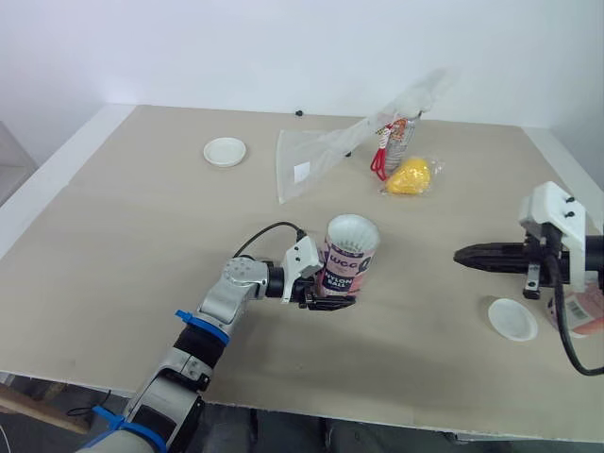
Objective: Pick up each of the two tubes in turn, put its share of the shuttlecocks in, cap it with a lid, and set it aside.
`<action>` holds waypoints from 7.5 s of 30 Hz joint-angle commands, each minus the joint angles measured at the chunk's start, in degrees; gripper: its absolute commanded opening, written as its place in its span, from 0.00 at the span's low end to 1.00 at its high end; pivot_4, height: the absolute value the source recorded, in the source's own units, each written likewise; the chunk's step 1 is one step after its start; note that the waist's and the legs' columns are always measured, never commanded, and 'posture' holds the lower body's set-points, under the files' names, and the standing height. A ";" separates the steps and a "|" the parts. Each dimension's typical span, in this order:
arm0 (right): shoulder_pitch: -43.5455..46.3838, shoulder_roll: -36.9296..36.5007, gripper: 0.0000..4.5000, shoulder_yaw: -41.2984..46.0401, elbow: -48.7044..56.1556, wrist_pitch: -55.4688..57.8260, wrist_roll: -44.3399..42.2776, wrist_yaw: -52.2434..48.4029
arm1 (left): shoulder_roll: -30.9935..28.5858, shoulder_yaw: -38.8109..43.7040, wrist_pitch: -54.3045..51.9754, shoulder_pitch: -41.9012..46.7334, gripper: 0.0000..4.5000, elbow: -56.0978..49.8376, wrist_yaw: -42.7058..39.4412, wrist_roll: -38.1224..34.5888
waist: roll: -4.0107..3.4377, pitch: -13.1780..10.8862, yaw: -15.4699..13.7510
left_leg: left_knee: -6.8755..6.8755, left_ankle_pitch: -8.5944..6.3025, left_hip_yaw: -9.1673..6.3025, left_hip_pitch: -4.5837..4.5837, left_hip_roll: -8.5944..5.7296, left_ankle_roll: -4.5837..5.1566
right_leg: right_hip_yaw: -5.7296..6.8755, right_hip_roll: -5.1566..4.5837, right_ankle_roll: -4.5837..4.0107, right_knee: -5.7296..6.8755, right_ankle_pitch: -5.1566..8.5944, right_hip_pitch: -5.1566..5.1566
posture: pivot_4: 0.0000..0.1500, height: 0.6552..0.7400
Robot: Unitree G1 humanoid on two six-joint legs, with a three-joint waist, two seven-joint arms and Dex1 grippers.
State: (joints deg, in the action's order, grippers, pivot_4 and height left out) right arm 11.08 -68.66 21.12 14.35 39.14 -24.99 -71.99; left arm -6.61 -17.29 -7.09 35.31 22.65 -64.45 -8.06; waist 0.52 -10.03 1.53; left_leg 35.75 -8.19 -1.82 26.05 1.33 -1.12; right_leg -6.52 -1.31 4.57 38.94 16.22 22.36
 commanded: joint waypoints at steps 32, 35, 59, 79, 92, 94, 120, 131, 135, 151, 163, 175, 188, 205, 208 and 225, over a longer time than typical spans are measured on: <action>14.97 1.37 0.99 -20.44 -50.20 -52.09 20.73 -12.91 | -0.76 -4.80 -0.42 -2.72 0.71 -8.38 0.68 -0.68 | -0.11 0.00 1.21 | -0.15 0.12 0.13 -0.47 -0.02 0.00 | -0.12 -0.03 -0.04 -0.02 -0.11 -0.33 | 1.00 1.00; 17.07 2.65 0.99 -21.62 -53.35 -51.93 21.84 -11.96 | -0.81 -4.80 -0.50 -2.73 0.71 -8.52 0.92 -0.64 | -0.11 0.00 1.21 | -0.17 0.12 0.14 -0.51 -0.03 0.00 | -0.16 -0.03 -0.05 -0.02 -0.11 -0.37 | 1.00 1.00; 22.53 4.29 0.79 -27.06 -58.26 -55.48 26.77 -16.37 | -1.95 -4.49 -1.42 -2.17 0.71 -8.02 2.59 -0.37 | -0.11 0.00 1.23 | -0.24 0.12 0.16 -0.79 -0.06 0.00 | -0.23 -0.03 -0.10 -0.02 -0.09 -0.61 | 1.00 1.00; 19.10 2.86 0.01 -25.29 -51.73 -54.04 23.87 -17.93 | -1.82 -4.29 -1.70 -1.32 0.71 -6.92 3.49 0.21 | -0.07 -0.02 1.23 | -0.23 0.12 0.12 -1.00 -0.06 0.00 | -0.22 -0.03 -0.27 -0.12 0.03 -0.92 | 1.00 1.00; 13.89 -0.23 0.01 -17.78 -20.88 -35.83 11.67 -15.75 | -2.09 -5.24 -3.36 -0.47 0.71 -5.44 1.80 0.16 | -0.13 -0.01 1.24 | -0.35 0.10 0.05 -0.98 -0.12 -0.01 | -0.21 -0.05 0.04 -0.12 0.11 -0.88 | 1.00 1.00; 15.85 -0.84 0.01 -17.50 -17.36 -32.35 10.23 -15.73 | -2.02 -5.44 -3.59 -0.40 0.71 -5.17 1.42 0.21 | -0.13 -0.02 1.21 | -0.34 0.10 0.05 -0.98 -0.12 -0.01 | -0.19 -0.05 0.02 -0.12 0.12 -0.88 | 1.00 1.00; 51.57 13.25 0.01 -40.22 -10.08 -22.92 6.05 -20.51 | 0.25 -5.94 0.82 0.09 0.71 -0.74 1.69 1.65 | -0.09 -0.05 0.81 | -0.42 -0.11 -0.13 -0.69 -0.09 -0.12 | 0.15 -0.17 -0.04 -0.48 0.22 -0.78 | 1.00 1.00; 53.50 12.56 0.01 -44.51 -16.43 -32.00 8.42 -20.51 | -0.68 -5.57 0.37 -0.58 0.71 -1.45 2.04 1.67 | -0.09 -0.04 0.90 | -0.42 -0.11 -0.13 -0.69 -0.07 -0.12 | 0.15 -0.16 -0.06 -0.52 0.18 -0.79 | 1.00 1.00; 54.81 12.21 0.01 -45.26 -17.63 -33.45 8.49 -20.51 | -0.75 -5.48 0.23 -0.54 0.71 -1.37 2.19 1.61 | -0.09 -0.05 0.90 | -0.42 -0.11 -0.12 -0.70 -0.04 -0.12 | 0.16 -0.15 -0.10 -0.53 0.15 -0.79 | 1.00 1.00; 52.86 10.94 0.01 -46.11 -15.49 -34.37 8.12 -20.51 | -0.77 -5.41 0.08 -0.04 0.71 -0.82 2.27 1.76 | -0.09 -0.05 0.90 | -0.43 -0.11 -0.07 -0.70 0.00 -0.12 | 0.16 -0.15 -0.25 -0.65 -0.01 -0.79 | 1.00 1.00; 52.59 13.32 0.76 -41.18 -17.71 -30.26 6.90 -19.79 | -1.13 -4.34 -0.47 0.08 0.71 -0.74 2.59 1.12 | -0.09 -0.04 1.04 | -0.43 -0.11 -0.01 -0.73 0.10 -0.12 | 0.19 -0.13 -0.23 -0.68 -0.03 -0.80 | 1.00 1.00; 40.63 13.28 0.71 -22.39 -5.85 -1.17 -11.10 -7.78 | -2.66 -3.85 0.28 0.22 0.71 0.25 2.17 1.21 | -0.08 -0.04 1.22 | -0.47 -0.11 0.02 -0.69 0.19 -0.11 | 0.22 -0.06 -0.51 -0.73 -0.21 -0.73 | 1.00 1.00; 34.55 13.57 0.03 -25.73 2.33 6.68 -10.66 -1.50 | -2.72 -3.38 -0.16 0.72 0.71 0.69 2.07 0.68 | -0.05 -0.04 1.20 | -0.43 -0.07 0.12 -0.67 0.27 -0.09 | 0.14 0.01 -0.40 -0.73 -0.15 -0.62 | 1.00 1.00; 33.74 12.34 0.03 -36.03 -0.51 -5.10 2.69 -8.06 | -2.64 -3.16 -0.48 0.73 0.71 0.89 2.76 0.83 | 0.05 0.03 1.22 | -0.43 -0.07 0.15 -0.67 0.30 -0.09 | 0.14 0.02 -0.42 -0.74 -0.14 -0.57 | 1.00 1.00; 33.98 12.15 0.03 -37.86 -1.18 -5.76 4.48 -9.08 | -2.42 -3.19 -0.42 0.75 0.71 0.84 2.92 0.80 | 0.14 0.08 1.22 | -0.43 -0.07 0.14 -0.69 0.31 -0.10 | 0.15 0.02 -0.45 -0.74 -0.13 -0.58 | 1.00 1.00; 30.07 16.14 0.03 -9.73 -5.51 4.40 -13.85 -1.78 | -4.47 -1.85 1.45 -0.06 0.71 -0.24 2.42 0.10 | 0.41 0.12 1.17 | -0.44 -0.05 0.20 -0.48 0.36 -0.08 | 0.16 -0.01 -0.35 -0.78 -0.39 -0.40 | 1.00 1.00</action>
State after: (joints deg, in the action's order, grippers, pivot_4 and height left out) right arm 44.14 -52.51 3.18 7.50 43.25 -34.90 -76.88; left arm -9.45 -21.34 -5.65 35.91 22.08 -62.70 -8.11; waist 0.93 -9.91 2.70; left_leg 35.30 -8.26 -1.62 25.57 1.68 -1.21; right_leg -6.36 -1.31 4.21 38.16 15.84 21.97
